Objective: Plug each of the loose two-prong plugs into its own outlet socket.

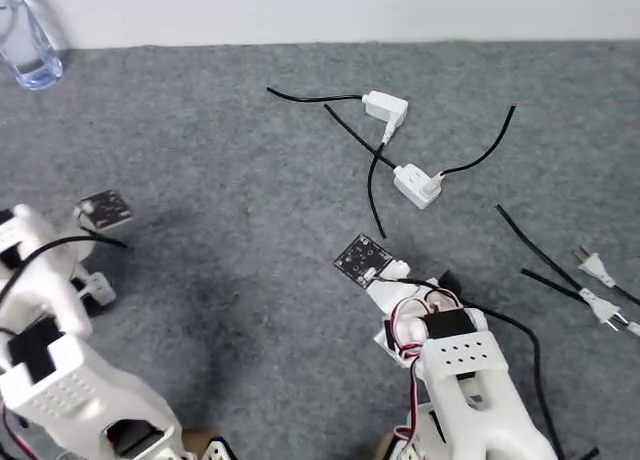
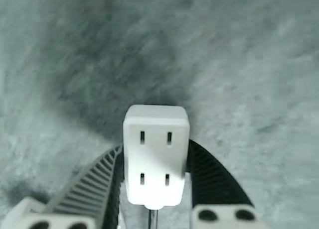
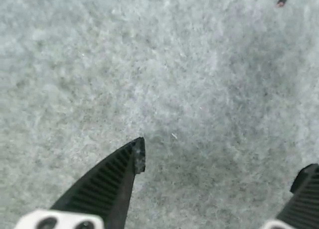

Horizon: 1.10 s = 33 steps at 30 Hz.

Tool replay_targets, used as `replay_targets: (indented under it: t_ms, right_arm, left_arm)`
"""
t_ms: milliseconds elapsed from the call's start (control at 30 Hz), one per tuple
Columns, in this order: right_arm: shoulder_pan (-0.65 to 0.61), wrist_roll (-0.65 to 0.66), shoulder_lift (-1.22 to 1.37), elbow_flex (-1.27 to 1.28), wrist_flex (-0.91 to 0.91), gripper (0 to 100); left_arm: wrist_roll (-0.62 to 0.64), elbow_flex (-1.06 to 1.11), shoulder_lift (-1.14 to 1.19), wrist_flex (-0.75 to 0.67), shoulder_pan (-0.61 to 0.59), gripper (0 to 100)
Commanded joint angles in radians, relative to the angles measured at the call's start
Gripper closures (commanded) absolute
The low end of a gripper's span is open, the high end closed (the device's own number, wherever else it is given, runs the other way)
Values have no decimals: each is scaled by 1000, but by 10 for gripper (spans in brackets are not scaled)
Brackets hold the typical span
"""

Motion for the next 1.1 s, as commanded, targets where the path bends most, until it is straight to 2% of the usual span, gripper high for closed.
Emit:
replay_targets:
  t_ms: [0,100,167,333,533,633,767,1067]
  right_arm:
    - [51,-5,-21,-40,-16,560]
    - [102,-64,-21,-68,-16,560]
    - [131,-94,-21,-83,-16,560]
    - [209,-146,-21,-103,-54,560]
    - [318,-180,-21,-104,-120,560]
    - [323,-180,-21,-106,-120,560]
    - [323,-184,-21,-106,-120,560]
    - [323,-178,-21,-106,-116,560]
  left_arm:
    - [-3,-85,-87,206,160,987]
    - [3,-65,-170,242,302,987]
    - [51,-38,-212,232,414,987]
    - [236,25,-252,106,709,987]
    - [304,120,-250,-52,974,987]
    - [348,171,-250,-157,1039,987]
    - [350,239,-250,-212,1086,987]
    - [470,282,-250,-373,1114,974]
